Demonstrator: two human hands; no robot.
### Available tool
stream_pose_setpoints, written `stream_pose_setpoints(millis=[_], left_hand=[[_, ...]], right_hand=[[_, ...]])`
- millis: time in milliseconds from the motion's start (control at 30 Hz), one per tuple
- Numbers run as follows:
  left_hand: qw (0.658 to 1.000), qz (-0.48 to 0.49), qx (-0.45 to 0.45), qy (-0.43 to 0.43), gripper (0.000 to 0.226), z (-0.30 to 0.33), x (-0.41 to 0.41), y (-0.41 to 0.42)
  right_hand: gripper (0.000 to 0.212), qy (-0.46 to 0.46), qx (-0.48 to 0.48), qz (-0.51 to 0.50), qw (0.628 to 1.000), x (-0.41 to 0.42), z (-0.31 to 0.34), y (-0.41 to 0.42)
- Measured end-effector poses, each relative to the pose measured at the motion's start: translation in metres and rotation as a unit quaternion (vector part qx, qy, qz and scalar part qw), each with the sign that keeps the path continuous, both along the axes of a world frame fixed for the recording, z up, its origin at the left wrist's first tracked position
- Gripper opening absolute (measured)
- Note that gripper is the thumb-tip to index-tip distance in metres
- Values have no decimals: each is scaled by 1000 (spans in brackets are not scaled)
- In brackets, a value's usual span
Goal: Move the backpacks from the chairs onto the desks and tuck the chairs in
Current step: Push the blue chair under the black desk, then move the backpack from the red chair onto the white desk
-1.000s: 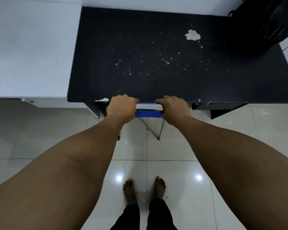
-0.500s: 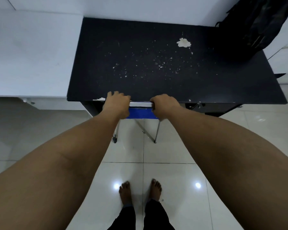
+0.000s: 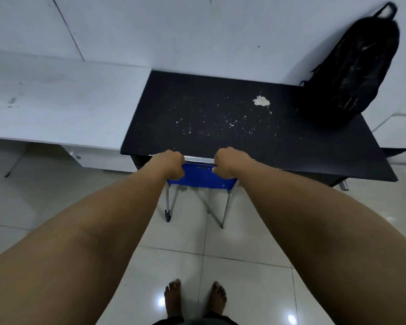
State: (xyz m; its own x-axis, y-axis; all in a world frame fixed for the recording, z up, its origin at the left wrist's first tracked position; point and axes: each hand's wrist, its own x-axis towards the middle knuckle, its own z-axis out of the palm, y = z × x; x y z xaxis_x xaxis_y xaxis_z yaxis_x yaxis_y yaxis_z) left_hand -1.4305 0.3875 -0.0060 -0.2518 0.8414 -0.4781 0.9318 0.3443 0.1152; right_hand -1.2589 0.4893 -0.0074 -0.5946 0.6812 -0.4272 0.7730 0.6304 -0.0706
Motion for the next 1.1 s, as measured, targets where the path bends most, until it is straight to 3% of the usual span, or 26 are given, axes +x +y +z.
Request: stream_pose_setpoints(millis=[200, 300, 467, 700, 833, 1100], left_hand=[[998, 51, -5, -35, 37, -2, 28, -44], [995, 81, -21, -49, 41, -24, 46, -76], [976, 168, -69, -119, 49, -72, 77, -144], [911, 324, -163, -195, 50, -140, 130, -280], [869, 414, -151, -226, 48, -145, 138, -321], [828, 492, -69, -259, 41, -140, 117, -355]], right_hand=[[19, 1, -23, 19, 1000, 15, -16, -41], [13, 1, -82, 4, 997, 28, -46, -69], [37, -33, -158, 35, 986, 57, -101, -117], [53, -190, -252, 130, 940, 107, -165, -183], [46, -158, -274, 118, 941, 106, -167, -206], [37, -141, -277, 115, 943, 74, -167, -248]])
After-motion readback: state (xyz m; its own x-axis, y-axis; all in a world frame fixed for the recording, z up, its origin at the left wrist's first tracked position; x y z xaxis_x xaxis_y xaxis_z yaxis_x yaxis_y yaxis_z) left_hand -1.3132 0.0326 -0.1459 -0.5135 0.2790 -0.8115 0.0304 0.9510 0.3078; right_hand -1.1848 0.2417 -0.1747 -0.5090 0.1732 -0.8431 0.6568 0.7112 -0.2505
